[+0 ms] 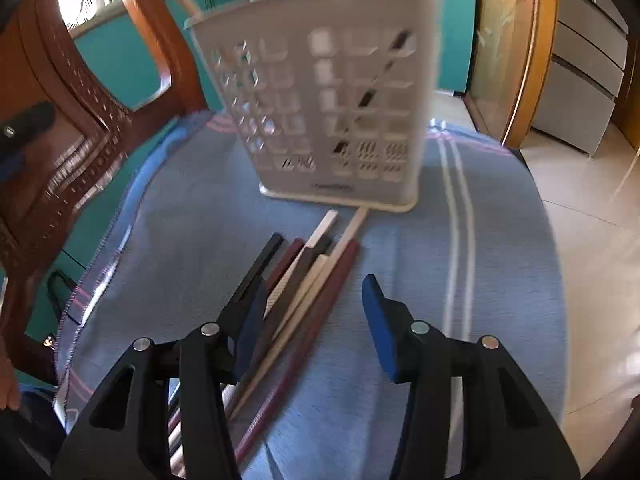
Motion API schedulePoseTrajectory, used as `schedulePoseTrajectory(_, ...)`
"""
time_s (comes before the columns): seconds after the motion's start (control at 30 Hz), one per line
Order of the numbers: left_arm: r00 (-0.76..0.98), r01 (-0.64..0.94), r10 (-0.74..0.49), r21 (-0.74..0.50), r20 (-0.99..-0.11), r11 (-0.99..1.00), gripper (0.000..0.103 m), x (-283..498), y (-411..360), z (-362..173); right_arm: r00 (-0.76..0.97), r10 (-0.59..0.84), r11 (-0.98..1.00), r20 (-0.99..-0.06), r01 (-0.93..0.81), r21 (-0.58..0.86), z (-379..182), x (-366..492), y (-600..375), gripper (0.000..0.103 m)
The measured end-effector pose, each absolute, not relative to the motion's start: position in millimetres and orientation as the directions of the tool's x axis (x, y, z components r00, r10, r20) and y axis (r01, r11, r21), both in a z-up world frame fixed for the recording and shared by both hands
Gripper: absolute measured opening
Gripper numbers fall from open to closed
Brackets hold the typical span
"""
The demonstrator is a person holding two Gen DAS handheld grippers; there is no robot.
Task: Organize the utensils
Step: 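Move both tools back down over the remaining chopsticks on the cloth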
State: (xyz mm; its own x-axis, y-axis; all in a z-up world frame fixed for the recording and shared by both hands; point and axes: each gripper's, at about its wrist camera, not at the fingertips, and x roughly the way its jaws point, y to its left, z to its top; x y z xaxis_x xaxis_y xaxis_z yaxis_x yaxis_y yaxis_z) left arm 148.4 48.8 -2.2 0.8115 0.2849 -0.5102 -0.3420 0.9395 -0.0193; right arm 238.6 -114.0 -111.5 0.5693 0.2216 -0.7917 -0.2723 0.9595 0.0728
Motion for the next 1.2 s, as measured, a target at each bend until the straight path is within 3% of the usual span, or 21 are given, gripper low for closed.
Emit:
schedulePoseTrajectory(0.2,0.803,-0.338,0.279,-0.017,-0.527,0.941,0.083,147,54,-1,0.546,0.216,0.960,-0.810,-0.270,0.074,-124,238,-100,0.048)
schedulePoseTrajectory(0.37,0.798,-0.326,0.270,-0.010,-0.539,0.945,0.084,148,53,-3,0.505,0.257,0.961,-0.824,-0.222,0.164,-123,239,-119,0.030)
schedulePoseTrajectory(0.5,0.793,-0.317,0.268,0.005,-0.547,0.949,0.084,151,49,-5,0.478,0.258,0.960,-0.840,-0.226,0.166,-122,236,-125,0.022)
schedulePoseTrajectory(0.7,0.783,-0.302,0.262,0.024,-0.563,0.953,0.085,156,42,-13,0.474,0.232,0.957,-0.849,-0.265,0.114,-120,236,-123,0.019)
schedulePoseTrajectory(0.8,0.777,-0.301,0.264,0.032,-0.571,0.953,0.085,158,39,-16,0.473,0.240,0.956,-0.848,-0.265,0.123,-115,234,-127,0.013)
schedulePoseTrajectory(0.93,0.771,-0.298,0.258,0.029,-0.582,0.954,0.086,160,38,-20,0.482,0.224,0.967,-0.847,-0.216,0.133,-111,228,-152,0.008)
schedulePoseTrajectory(1.2,0.756,-0.269,0.216,0.007,-0.618,0.963,0.088,166,34,-30,0.487,0.215,0.977,-0.847,-0.116,0.181,-112,229,-183,0.008)
